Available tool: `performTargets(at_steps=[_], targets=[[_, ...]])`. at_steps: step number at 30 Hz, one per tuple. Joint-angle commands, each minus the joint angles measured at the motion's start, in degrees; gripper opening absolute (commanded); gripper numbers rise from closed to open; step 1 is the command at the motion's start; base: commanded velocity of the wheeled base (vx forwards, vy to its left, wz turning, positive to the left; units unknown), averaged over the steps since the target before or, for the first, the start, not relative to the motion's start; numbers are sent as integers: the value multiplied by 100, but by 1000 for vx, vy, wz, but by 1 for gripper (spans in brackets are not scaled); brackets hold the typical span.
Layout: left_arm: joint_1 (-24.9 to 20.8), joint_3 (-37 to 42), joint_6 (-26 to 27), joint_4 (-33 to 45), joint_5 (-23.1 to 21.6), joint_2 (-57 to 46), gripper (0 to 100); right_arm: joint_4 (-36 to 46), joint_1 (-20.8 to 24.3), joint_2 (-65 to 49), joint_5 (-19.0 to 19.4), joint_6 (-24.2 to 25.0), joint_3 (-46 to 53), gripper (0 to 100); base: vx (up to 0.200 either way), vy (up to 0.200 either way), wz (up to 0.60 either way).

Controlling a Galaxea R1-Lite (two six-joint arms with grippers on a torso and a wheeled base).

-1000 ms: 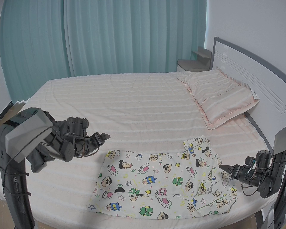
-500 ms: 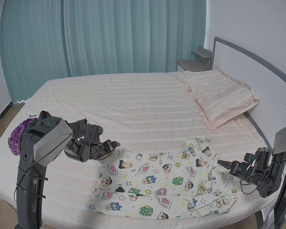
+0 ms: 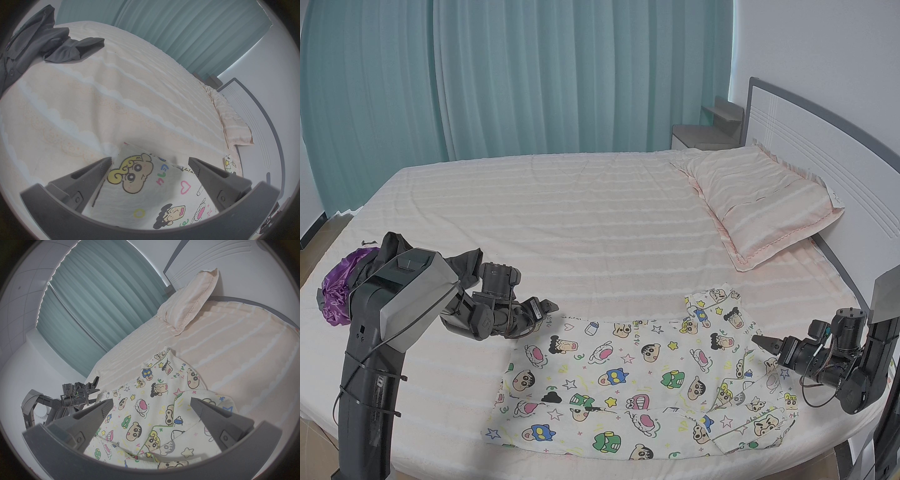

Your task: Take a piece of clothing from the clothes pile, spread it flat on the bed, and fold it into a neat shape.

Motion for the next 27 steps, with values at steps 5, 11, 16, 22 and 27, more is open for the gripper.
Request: performTargets(at_steps=[5,11,16,22,27], targets=[[-54,8,-5,-30,-2,38,0,-76,31,112,-16,-3,-188,100,0,0,0],[-54,8,-14,-56,121,29,0,109,31,244,-42,-12,-724,100,0,0,0],[-19,8,-137,-135,411,29,0,1111,13,384,-69,-21,-1682,100,0,0,0],[34,52,-682,-891,692,29,0,2332,31,718,-218,-38,-3018,100,0,0,0],[78,87,-700,-1023,842,29,0,2983,118,1061,-455,-91,-3871,100,0,0,0]])
